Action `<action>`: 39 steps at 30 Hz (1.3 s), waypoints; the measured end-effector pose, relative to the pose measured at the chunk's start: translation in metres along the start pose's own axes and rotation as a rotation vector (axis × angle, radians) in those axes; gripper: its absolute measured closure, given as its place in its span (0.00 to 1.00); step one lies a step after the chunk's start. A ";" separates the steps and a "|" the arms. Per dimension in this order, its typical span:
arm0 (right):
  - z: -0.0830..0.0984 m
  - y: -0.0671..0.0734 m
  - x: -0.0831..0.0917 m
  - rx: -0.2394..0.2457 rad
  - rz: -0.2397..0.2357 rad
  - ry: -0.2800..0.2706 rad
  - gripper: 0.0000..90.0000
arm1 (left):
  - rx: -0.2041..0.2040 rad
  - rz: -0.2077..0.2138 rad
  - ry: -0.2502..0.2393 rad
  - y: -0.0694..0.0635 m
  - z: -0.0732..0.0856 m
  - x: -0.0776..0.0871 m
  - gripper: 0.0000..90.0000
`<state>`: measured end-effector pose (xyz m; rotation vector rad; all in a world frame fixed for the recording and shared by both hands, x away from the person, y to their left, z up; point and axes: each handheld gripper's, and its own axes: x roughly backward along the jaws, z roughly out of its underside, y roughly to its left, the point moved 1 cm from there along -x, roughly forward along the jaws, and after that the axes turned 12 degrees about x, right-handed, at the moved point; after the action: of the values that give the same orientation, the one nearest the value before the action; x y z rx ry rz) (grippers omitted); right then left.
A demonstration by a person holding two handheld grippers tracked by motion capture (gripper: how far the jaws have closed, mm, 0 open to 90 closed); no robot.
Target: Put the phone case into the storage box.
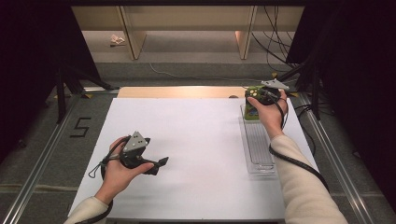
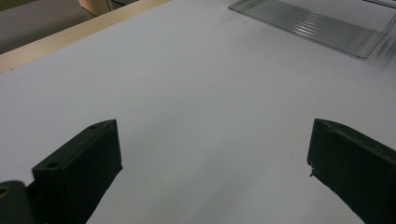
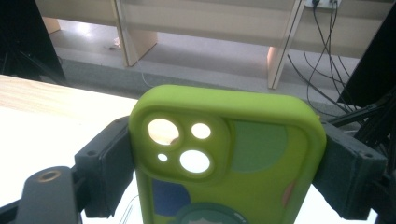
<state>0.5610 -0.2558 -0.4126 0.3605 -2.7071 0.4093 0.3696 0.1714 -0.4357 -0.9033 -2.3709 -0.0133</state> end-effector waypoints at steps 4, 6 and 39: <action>0.002 0.000 -0.002 -0.001 -0.001 0.007 0.19 | -0.001 0.000 0.001 0.000 0.000 0.000 0.03; 0.002 0.001 -0.003 -0.001 -0.002 0.010 0.19 | 0.000 -0.001 0.000 0.000 0.000 0.000 0.03; 0.005 0.000 -0.010 0.010 -0.012 0.007 0.17 | -0.001 0.001 0.000 0.000 0.000 0.000 0.03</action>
<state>0.5680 -0.2560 -0.4209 0.3774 -2.6955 0.4196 0.3696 0.1713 -0.4356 -0.9052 -2.3707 -0.0140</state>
